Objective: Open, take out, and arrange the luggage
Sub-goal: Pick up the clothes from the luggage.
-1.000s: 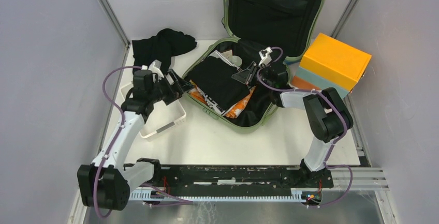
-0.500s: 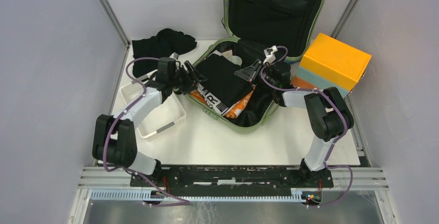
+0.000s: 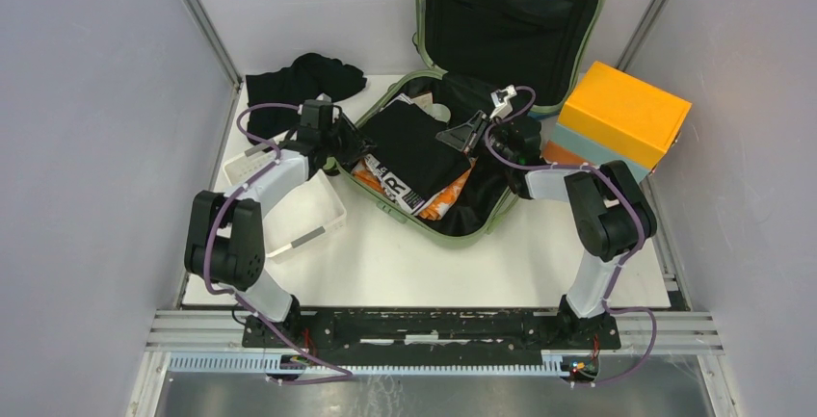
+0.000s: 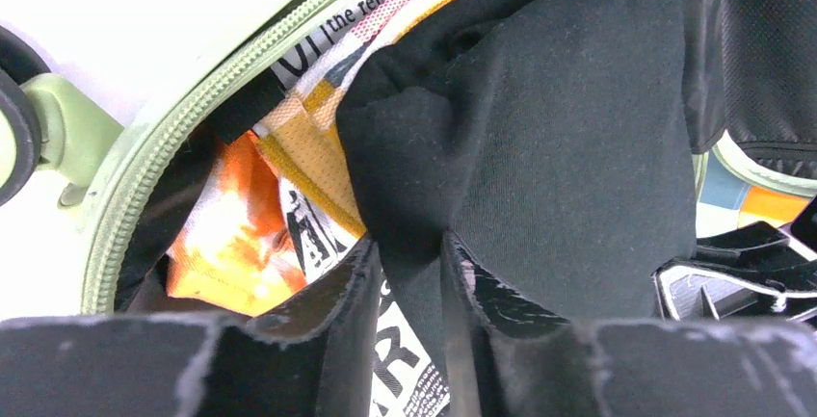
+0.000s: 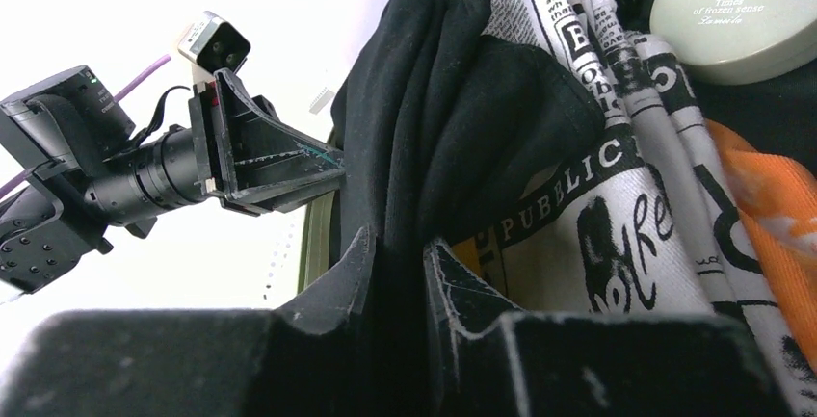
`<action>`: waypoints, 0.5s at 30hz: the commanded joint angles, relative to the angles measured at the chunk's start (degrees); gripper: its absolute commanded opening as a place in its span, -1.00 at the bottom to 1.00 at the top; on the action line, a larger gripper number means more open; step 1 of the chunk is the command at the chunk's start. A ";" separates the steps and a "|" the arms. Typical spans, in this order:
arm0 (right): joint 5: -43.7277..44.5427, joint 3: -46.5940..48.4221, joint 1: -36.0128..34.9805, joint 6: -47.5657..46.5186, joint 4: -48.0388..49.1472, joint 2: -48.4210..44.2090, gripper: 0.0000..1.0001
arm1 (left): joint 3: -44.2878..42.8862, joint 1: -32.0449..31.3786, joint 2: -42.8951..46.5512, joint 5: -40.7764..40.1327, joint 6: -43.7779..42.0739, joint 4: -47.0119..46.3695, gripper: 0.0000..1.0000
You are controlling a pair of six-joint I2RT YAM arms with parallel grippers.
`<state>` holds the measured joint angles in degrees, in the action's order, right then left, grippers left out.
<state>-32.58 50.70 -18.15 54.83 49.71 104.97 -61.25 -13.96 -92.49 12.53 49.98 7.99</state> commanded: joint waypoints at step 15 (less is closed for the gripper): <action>10.82 4.45 0.99 -35.39 -24.31 -15.54 0.84 | -4.68 -0.52 4.21 2.73 3.07 -3.51 -0.96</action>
<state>-28.03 51.72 -17.30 35.94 35.33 96.64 -62.37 -13.98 -92.05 13.78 50.87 7.57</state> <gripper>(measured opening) 0.894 0.047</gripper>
